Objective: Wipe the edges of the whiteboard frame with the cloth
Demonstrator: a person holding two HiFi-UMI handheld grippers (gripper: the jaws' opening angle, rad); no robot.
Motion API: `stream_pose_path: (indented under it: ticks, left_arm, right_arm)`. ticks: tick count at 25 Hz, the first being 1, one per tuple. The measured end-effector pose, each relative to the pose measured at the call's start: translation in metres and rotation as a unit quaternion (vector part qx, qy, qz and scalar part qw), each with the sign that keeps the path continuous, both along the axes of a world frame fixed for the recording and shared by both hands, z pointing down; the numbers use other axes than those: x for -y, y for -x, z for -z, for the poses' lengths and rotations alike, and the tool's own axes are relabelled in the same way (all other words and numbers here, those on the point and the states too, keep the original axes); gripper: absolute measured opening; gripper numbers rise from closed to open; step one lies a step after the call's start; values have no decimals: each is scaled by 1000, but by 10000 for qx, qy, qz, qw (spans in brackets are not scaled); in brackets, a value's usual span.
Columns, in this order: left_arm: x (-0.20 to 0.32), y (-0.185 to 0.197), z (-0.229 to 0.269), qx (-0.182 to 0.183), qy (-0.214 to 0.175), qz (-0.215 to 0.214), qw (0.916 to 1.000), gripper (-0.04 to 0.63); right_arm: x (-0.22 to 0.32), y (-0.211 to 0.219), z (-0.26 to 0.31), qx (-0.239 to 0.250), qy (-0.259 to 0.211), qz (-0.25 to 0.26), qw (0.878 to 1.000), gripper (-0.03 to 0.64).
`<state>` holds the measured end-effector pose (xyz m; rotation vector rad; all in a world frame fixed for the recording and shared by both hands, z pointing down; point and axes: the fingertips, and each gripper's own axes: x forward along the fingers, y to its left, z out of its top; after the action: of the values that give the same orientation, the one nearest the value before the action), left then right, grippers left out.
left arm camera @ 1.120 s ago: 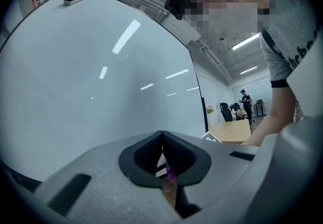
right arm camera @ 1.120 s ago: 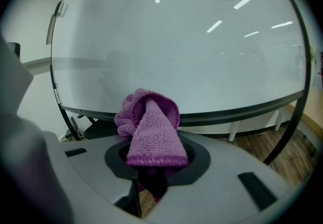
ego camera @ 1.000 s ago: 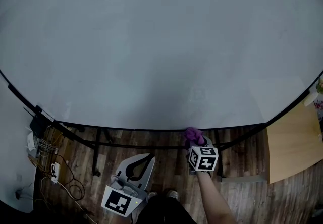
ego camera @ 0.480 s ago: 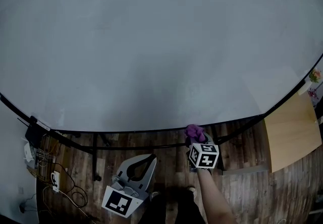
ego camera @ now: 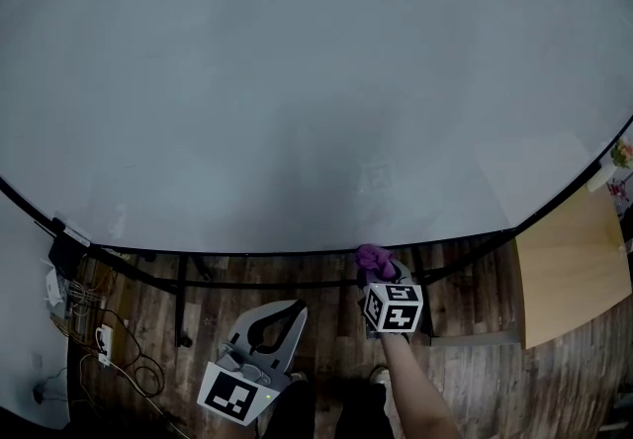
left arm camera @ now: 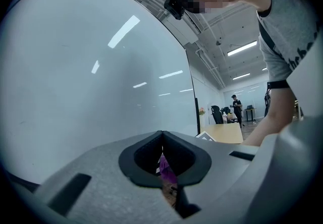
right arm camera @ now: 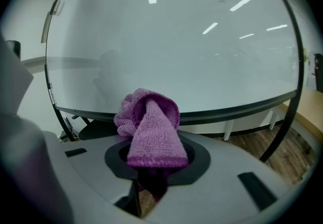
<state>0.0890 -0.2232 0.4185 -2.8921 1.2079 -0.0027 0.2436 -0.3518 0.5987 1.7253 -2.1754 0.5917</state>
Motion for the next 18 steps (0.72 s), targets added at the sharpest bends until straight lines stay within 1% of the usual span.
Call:
stream_pose_path:
  ticks: [5,9,18]
  left_arm:
    - [-2,-24,-3,59,64,154,9998,17]
    - [-3,-45,1,68,13,239,9997,17]
    - [-3,-102,3,90,34,247,9996,17]
  right_arm:
    - [1,-23,0,57,-4,65,10000,91]
    - [1,-45,0,54,30,106,9999,91]
    - [2,-101,1,2,55,150,9999,91]
